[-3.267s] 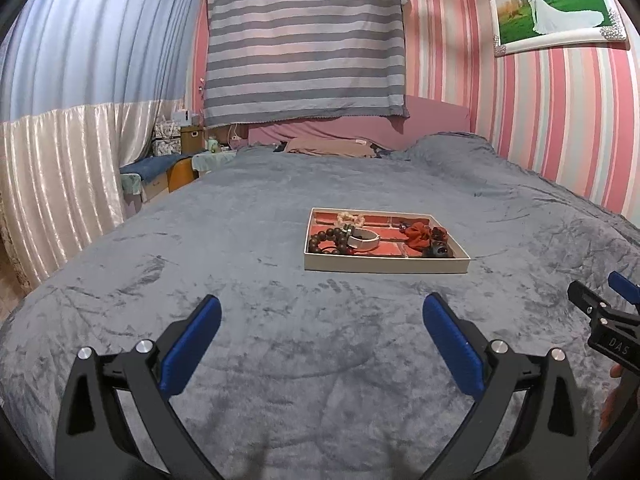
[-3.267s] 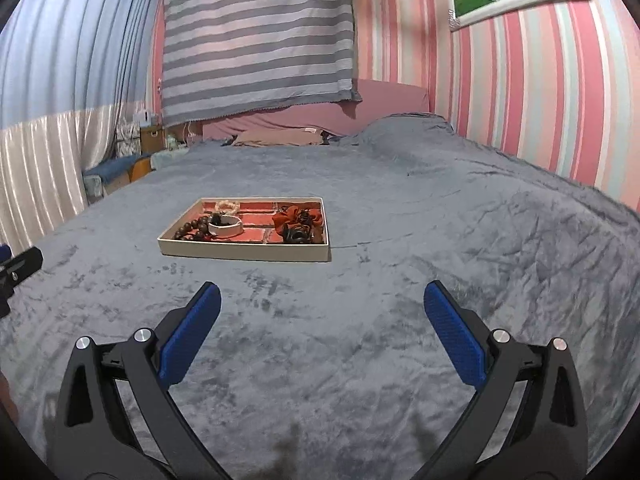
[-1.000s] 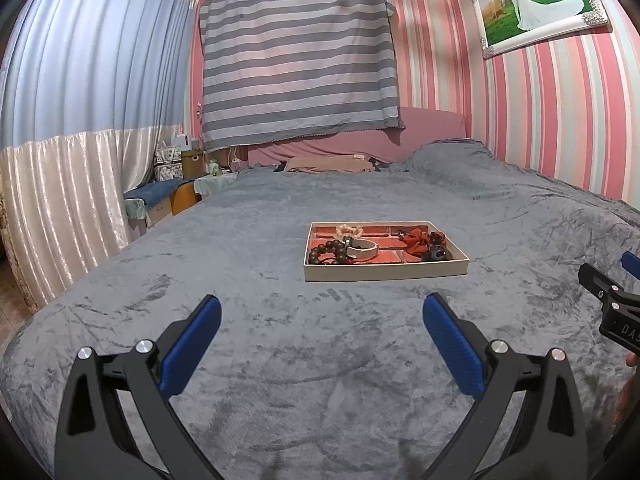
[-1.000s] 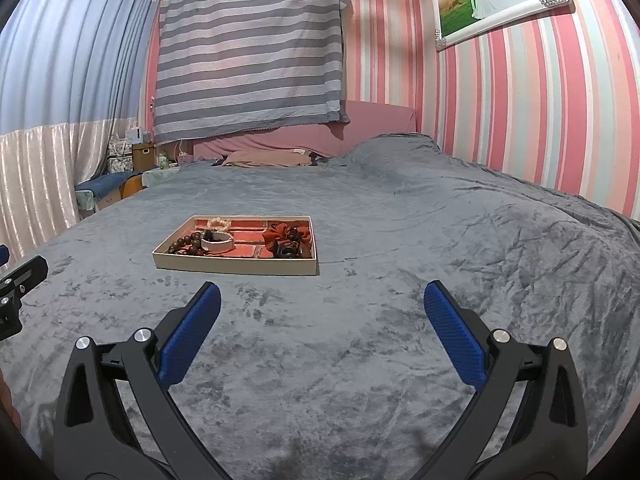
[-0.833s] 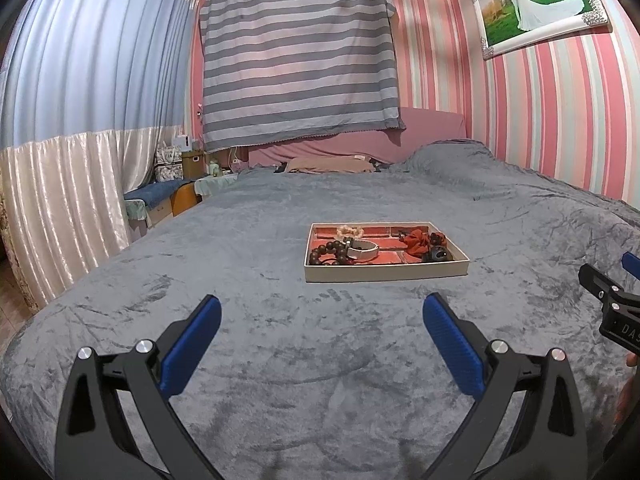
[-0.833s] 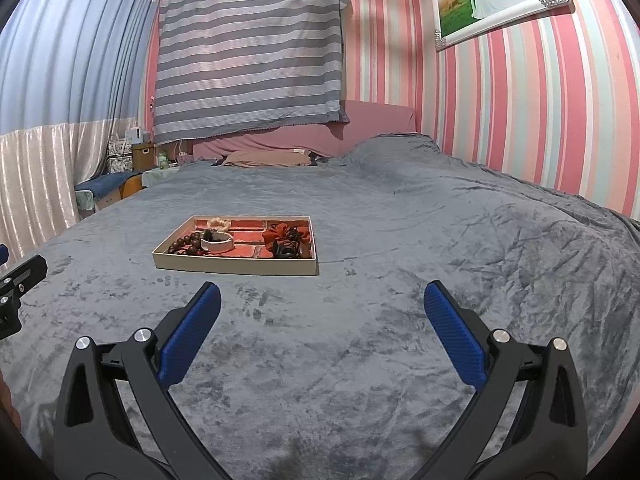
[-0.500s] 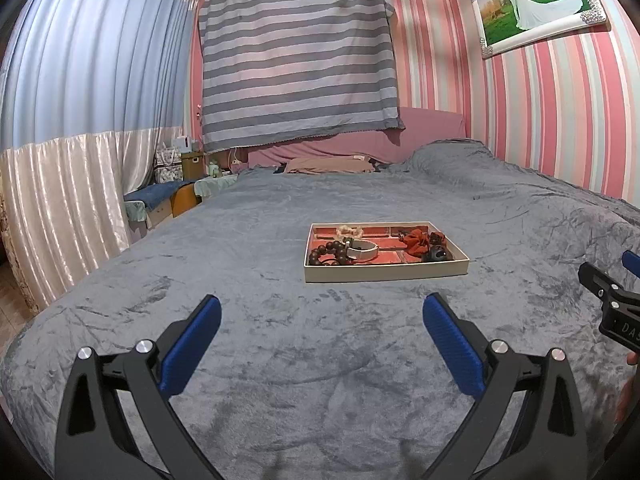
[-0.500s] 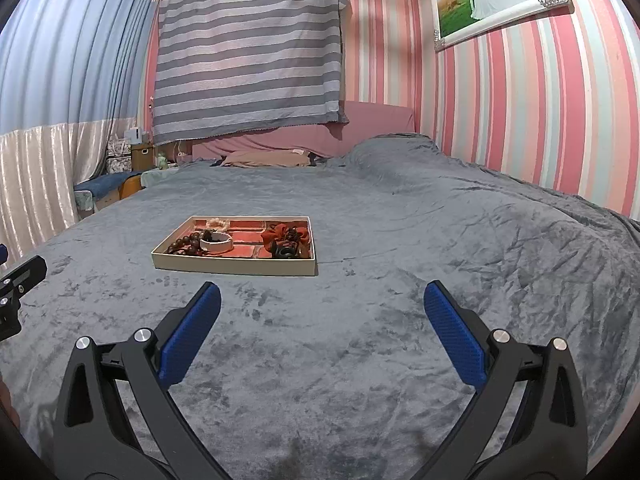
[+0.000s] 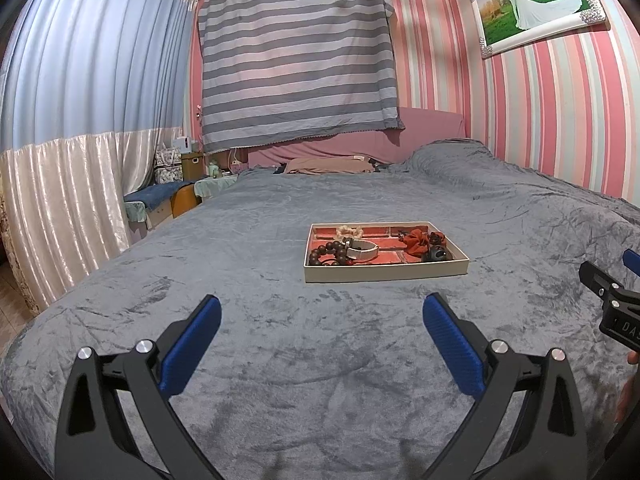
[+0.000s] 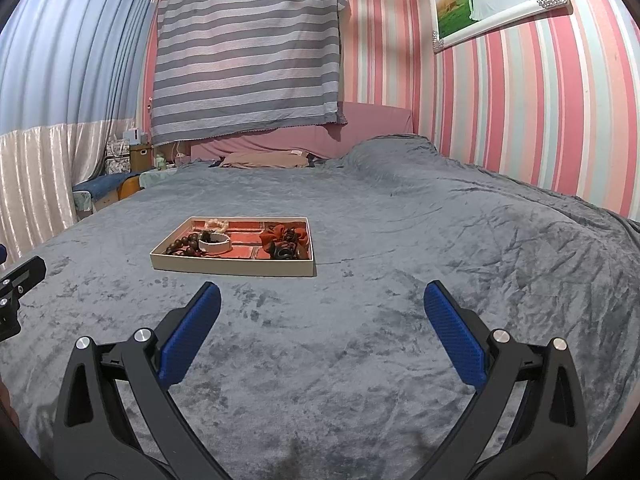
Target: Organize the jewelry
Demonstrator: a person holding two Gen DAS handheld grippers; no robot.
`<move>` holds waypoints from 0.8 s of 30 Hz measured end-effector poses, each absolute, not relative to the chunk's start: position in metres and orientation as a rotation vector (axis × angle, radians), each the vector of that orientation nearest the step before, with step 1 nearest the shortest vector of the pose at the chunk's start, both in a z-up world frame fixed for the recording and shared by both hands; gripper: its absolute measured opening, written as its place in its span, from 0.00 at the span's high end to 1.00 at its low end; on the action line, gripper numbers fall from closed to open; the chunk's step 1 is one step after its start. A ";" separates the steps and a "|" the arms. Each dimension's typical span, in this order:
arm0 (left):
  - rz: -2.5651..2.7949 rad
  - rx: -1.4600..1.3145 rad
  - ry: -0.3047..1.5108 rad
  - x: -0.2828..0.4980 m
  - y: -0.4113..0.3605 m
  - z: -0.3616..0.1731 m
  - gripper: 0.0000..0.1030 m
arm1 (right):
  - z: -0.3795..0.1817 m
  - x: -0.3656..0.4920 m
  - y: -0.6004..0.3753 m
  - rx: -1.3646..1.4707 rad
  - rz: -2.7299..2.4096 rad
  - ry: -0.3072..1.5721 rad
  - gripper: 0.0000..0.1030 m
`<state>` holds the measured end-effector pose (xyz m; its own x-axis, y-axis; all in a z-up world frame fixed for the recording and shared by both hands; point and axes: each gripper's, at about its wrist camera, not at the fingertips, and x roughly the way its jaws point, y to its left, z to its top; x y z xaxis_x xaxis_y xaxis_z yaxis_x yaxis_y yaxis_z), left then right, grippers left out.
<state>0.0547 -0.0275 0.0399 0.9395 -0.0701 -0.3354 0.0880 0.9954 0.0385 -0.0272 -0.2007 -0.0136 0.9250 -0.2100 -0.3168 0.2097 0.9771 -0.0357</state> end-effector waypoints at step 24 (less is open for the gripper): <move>-0.077 0.057 0.339 0.054 -0.028 0.039 0.04 | -0.015 -0.027 -0.200 0.001 -0.217 0.328 0.04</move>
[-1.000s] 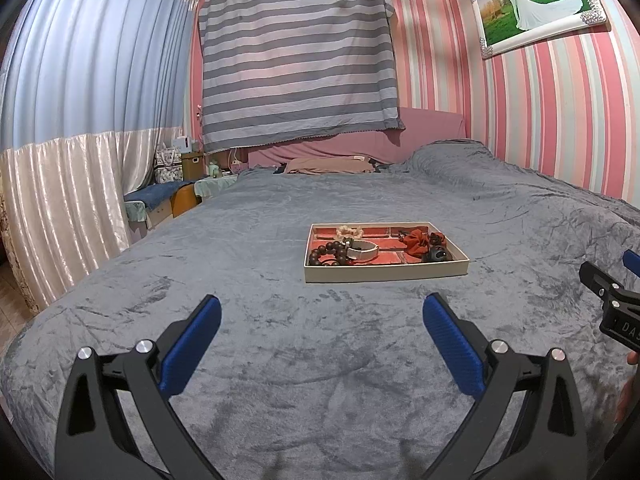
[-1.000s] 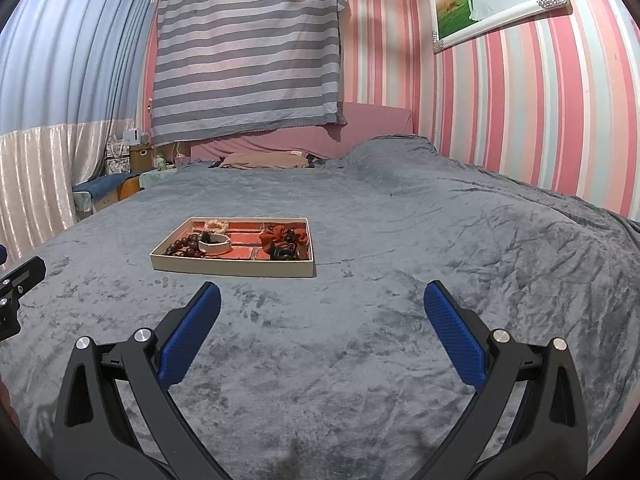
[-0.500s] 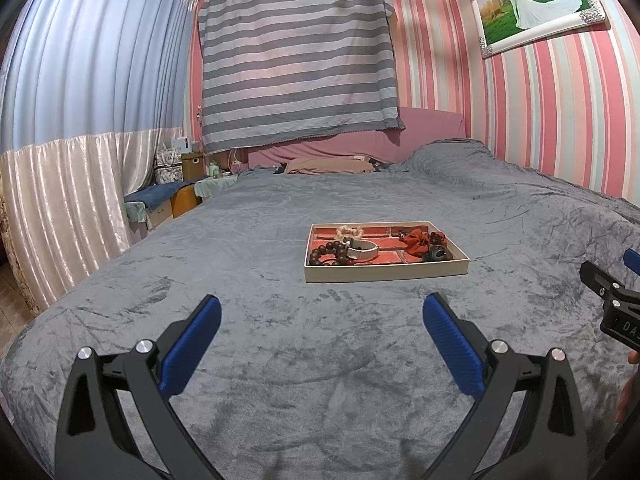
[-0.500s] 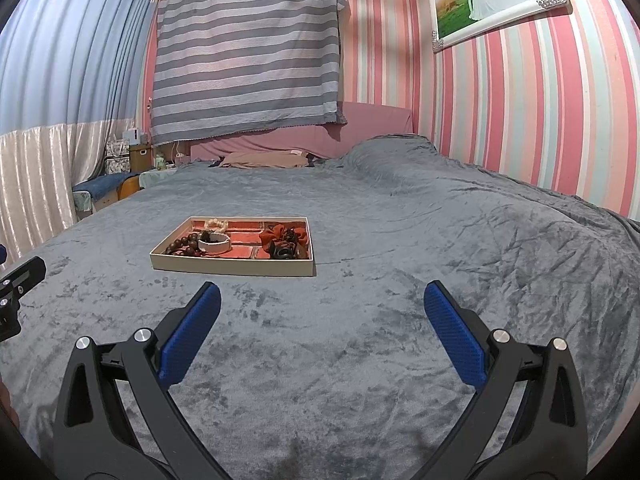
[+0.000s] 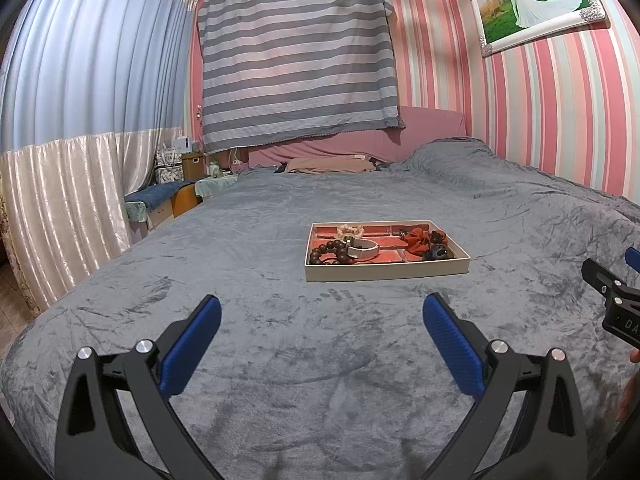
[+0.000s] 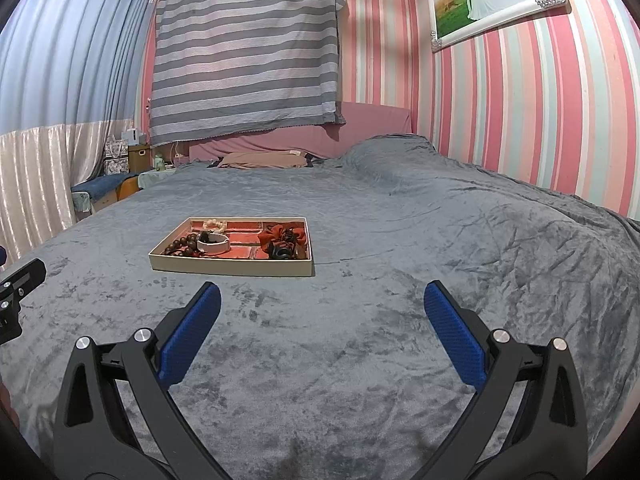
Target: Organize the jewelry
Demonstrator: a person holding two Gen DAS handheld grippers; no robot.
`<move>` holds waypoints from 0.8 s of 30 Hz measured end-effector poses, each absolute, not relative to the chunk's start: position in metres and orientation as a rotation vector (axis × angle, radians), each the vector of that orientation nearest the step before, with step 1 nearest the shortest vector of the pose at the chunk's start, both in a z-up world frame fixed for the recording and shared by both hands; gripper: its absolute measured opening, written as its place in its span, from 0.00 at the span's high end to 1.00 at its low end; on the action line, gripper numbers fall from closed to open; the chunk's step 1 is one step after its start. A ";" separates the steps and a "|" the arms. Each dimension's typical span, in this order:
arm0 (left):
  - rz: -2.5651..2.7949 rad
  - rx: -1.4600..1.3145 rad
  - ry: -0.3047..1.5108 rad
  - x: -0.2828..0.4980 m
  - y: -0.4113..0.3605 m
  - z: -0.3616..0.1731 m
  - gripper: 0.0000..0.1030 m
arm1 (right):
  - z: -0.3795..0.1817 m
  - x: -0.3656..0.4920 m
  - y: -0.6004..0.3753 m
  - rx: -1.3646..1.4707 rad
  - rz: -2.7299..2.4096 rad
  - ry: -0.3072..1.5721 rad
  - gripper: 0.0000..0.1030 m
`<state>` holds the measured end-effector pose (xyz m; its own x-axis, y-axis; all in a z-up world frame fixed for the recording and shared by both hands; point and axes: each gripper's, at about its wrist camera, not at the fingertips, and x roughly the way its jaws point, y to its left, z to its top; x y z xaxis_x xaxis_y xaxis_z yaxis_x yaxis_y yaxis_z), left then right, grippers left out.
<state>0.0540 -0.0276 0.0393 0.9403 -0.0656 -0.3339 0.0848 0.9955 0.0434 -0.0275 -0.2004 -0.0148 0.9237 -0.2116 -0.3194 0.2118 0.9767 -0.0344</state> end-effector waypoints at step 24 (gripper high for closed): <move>-0.081 0.057 0.333 0.053 -0.028 0.041 0.04 | -0.015 -0.028 -0.201 0.000 -0.217 0.327 0.04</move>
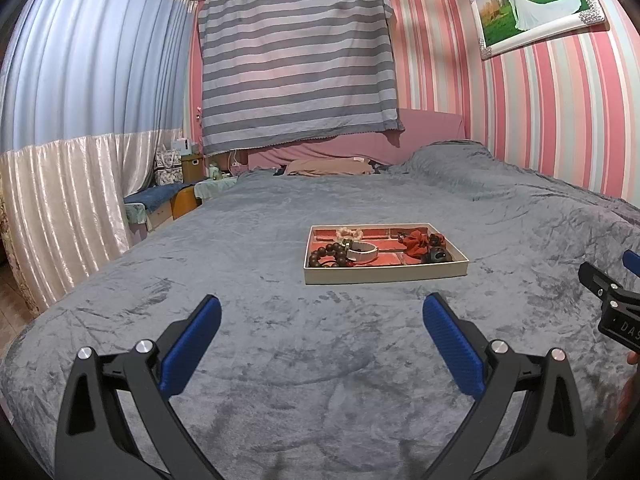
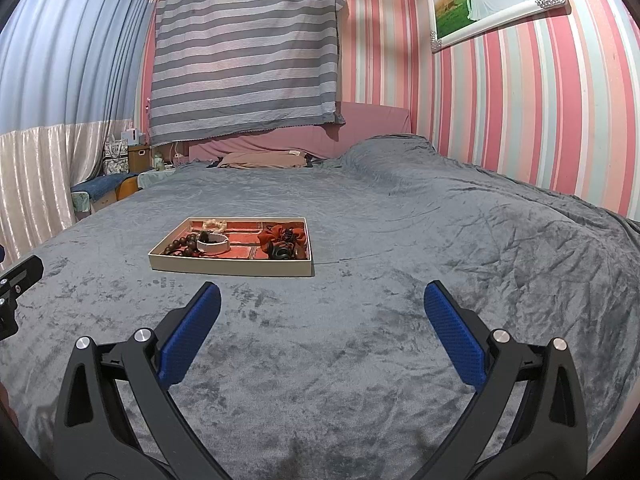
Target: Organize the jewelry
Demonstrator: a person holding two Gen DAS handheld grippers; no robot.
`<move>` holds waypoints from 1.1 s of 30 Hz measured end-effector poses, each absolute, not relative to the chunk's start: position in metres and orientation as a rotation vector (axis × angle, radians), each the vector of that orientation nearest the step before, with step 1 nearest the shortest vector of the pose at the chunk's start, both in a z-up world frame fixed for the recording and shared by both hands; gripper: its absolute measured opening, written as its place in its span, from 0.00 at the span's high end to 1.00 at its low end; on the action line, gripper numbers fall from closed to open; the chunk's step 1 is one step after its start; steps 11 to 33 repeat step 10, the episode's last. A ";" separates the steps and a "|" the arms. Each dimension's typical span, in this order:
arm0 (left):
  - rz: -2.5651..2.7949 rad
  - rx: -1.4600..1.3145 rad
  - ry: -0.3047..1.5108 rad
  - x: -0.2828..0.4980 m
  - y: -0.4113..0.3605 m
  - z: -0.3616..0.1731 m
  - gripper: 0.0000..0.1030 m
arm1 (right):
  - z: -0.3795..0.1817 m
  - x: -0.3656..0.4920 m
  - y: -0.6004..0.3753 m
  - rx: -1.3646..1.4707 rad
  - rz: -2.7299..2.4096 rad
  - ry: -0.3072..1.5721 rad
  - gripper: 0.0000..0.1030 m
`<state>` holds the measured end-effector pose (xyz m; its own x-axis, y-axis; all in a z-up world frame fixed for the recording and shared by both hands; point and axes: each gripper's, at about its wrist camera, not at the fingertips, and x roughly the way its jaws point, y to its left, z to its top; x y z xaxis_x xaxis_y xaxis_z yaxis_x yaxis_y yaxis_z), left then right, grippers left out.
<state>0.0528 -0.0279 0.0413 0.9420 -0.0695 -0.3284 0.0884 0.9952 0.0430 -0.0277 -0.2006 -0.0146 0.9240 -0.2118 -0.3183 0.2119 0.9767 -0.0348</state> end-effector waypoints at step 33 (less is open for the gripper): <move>-0.089 0.046 0.344 0.055 -0.026 0.043 0.04 | -0.015 -0.028 -0.200 -0.003 -0.219 0.325 0.04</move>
